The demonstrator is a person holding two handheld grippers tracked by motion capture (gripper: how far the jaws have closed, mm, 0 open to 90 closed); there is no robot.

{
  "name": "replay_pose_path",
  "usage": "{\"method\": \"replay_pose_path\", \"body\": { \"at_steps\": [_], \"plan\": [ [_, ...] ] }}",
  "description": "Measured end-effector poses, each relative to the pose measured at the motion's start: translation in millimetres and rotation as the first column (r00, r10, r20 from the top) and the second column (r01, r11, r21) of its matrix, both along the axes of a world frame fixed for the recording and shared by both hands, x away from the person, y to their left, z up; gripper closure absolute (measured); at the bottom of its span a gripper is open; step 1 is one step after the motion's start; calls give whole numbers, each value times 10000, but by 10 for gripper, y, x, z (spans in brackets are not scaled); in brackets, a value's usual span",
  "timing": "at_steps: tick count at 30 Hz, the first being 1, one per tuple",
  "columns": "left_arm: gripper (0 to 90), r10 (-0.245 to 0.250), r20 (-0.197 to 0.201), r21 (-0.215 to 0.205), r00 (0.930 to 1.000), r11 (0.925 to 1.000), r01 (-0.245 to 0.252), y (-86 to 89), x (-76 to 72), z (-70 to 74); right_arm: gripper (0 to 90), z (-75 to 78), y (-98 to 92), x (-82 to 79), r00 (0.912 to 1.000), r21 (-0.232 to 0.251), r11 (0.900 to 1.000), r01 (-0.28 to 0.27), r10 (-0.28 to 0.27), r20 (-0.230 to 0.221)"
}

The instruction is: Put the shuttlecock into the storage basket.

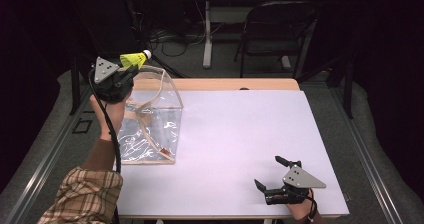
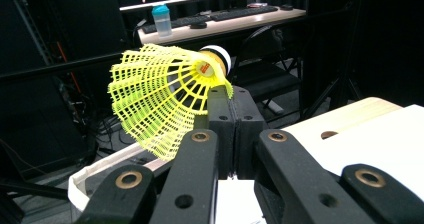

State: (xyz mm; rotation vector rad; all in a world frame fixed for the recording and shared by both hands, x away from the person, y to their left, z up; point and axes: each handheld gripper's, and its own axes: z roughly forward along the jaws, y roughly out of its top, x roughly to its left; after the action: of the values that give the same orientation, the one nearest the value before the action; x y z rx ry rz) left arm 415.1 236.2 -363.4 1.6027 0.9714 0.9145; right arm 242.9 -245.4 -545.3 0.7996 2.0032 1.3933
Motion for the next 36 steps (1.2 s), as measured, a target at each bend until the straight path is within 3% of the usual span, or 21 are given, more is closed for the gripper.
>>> {"method": "replay_pose_path", "body": {
  "at_steps": [36],
  "plan": [
    [894,-171,-562,184,9983,9997,182,71,29,-144,4,0,5,-2,10000,-31,10000,-8,8,-23]
  ]
}}
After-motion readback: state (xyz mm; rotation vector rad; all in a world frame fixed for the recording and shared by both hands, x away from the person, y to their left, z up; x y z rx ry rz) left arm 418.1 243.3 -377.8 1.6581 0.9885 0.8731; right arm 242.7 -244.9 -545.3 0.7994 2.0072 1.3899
